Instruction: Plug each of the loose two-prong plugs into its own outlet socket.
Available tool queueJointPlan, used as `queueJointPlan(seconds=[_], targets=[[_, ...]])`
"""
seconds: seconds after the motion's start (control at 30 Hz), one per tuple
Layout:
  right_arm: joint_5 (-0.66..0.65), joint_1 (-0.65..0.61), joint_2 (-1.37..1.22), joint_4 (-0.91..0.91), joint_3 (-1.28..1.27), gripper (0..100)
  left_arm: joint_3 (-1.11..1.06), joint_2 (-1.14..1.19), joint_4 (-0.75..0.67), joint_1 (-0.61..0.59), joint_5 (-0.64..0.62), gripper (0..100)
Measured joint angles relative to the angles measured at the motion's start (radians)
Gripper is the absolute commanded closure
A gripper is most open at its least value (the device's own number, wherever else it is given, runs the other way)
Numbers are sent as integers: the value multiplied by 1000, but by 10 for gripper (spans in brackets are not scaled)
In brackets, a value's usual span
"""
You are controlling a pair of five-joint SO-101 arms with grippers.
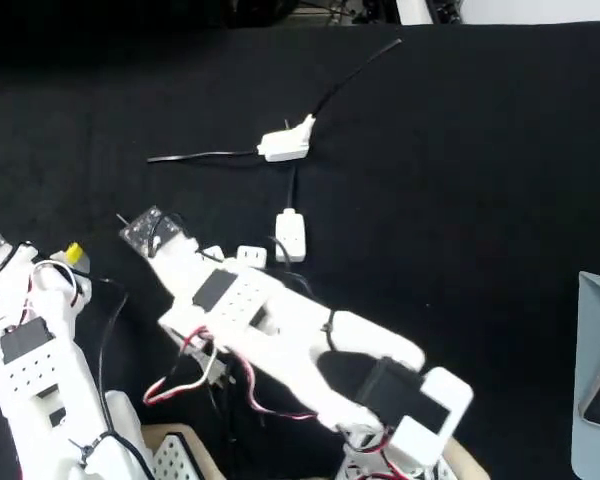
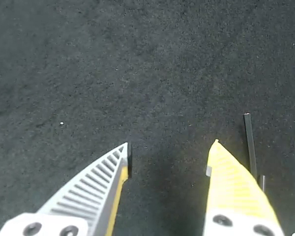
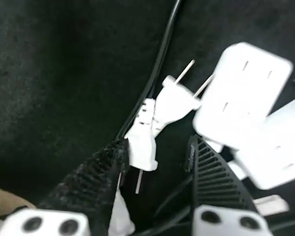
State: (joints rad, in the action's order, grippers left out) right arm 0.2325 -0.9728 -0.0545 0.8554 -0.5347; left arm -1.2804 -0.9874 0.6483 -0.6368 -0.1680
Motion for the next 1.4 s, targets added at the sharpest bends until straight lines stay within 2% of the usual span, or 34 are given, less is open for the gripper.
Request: queueJointPlan(seconds=[0.1,0.27,0.57,0.67,0.87,1.1,1.27,1.4], targets=[[26,-21,-32,-9,2,818,0,0,0,0,0,739],[34,-32,-48,-9,8,979,0,0,0,0,0,739],[-2,-29,37,29,8,986,0,0,0,0,0,739],[-23,6,101,78,8,986,0,0,0,0,0,739],[-97,166,229,196,8,986,0,0,0,0,0,739],[-218,428,358,330,6,986,0,0,0,0,0,739],[-341,632,448,333,-86,986,0,0,0,0,0,739],[-422,784,477,258,-226,986,0,0,0,15,0,739]])
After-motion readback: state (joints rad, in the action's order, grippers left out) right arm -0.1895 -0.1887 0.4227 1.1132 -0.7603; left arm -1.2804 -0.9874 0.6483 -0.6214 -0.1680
